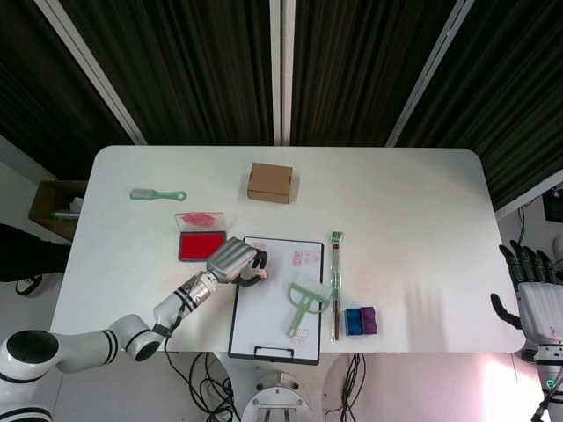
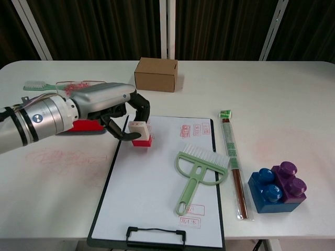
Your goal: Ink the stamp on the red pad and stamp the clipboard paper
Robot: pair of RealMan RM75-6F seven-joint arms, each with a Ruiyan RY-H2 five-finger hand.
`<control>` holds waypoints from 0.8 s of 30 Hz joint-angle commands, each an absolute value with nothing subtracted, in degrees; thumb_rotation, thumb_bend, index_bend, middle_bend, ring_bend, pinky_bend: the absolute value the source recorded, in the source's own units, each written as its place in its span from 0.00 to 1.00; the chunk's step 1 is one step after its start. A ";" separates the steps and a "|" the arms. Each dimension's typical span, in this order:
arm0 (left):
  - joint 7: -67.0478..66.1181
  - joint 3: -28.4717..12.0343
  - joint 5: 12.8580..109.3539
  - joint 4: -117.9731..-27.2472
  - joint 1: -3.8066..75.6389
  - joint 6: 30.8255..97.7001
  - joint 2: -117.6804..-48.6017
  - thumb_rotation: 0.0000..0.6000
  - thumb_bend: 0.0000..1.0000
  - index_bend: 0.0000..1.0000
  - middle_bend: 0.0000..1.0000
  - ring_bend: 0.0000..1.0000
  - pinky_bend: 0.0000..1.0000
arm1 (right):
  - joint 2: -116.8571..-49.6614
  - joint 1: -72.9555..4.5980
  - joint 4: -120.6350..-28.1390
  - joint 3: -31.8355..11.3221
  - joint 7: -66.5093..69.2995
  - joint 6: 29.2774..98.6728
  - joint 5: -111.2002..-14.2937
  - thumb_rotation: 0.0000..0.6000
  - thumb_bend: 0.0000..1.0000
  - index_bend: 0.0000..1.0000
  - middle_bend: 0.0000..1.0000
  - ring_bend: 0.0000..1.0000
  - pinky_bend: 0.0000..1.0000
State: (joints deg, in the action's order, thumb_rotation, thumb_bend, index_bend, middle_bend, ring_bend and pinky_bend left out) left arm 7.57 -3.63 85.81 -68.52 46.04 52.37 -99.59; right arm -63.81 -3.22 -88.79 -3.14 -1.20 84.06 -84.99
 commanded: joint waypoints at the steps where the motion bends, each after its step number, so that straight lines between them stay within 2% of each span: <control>1: 7.10 -3.89 85.42 -67.83 46.53 51.72 -100.49 1.00 0.45 0.67 0.67 1.00 1.00 | -63.77 -3.17 -88.81 -3.16 -1.17 84.14 -84.97 1.00 0.27 0.00 0.00 0.00 0.00; 24: 4.67 -3.41 83.31 -64.99 46.36 49.96 -102.50 1.00 0.45 0.67 0.67 1.00 1.00 | -64.02 -2.98 -87.74 -2.87 -0.18 83.70 -84.80 1.00 0.28 0.00 0.00 0.00 0.00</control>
